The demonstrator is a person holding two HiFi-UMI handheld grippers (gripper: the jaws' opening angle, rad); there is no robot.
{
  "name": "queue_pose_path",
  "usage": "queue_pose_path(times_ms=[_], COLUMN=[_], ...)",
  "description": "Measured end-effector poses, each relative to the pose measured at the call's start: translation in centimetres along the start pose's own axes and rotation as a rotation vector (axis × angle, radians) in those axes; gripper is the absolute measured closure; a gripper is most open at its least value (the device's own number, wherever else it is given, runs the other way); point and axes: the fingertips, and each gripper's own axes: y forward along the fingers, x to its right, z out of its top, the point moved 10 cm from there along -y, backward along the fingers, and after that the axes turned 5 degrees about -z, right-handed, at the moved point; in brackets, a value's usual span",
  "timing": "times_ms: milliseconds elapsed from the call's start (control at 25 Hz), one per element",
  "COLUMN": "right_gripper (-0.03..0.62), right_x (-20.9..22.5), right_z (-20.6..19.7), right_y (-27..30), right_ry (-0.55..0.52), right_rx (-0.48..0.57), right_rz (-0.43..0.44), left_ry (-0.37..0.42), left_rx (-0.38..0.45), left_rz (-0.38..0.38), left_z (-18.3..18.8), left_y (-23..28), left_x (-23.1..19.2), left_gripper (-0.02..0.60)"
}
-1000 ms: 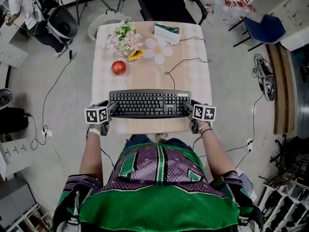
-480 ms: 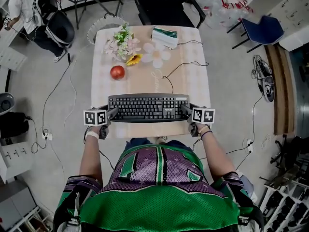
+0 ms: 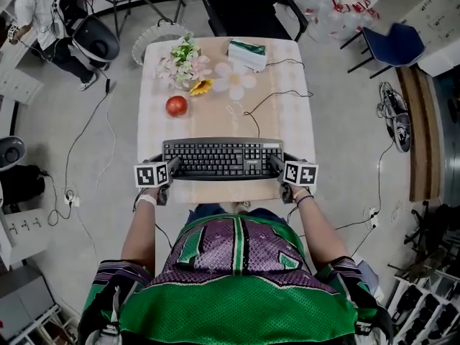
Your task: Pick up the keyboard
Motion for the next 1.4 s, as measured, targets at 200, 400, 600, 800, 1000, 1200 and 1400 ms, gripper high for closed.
queue_pose_path(times_ms=[200, 400, 600, 800, 1000, 1200, 1400], right_gripper=[0.384, 0.388, 0.39, 0.39, 0.389, 0.388, 0.388], right_x=[0.1, -0.1, -0.6, -0.7, -1.1, -1.5, -2.3], right_z=[-0.2, -0.1, 0.1, 0.4, 1.5, 2.7, 4.5], right_y=[0.0, 0.0, -0.5, -1.2, -2.5, -3.6, -5.1], right_ry=[0.004, -0.011, -0.038, -0.063, -0.093, -0.103, -0.121], right_rx=[0.018, 0.01, 0.006, 0.029, 0.075, 0.143, 0.211], right_rz=[-0.012, -0.022, -0.037, -0.049, -0.072, -0.072, -0.071], left_ry=[0.0, 0.0, 0.015, 0.035, 0.072, 0.11, 0.16], left_rx=[0.027, 0.028, 0.026, 0.038, 0.075, 0.115, 0.169], left_rz=[0.003, -0.003, 0.008, 0.005, 0.008, 0.01, 0.026], left_z=[-0.2, -0.3, -0.2, 0.3, 1.7, 3.6, 6.0], left_y=[0.0, 0.0, -0.5, -1.1, -2.0, -3.2, -4.8], left_x=[0.0, 0.0, 0.3, 0.8, 1.9, 2.5, 3.5], left_gripper=[0.308, 0.308, 0.308, 0.308, 0.31, 0.31, 0.31])
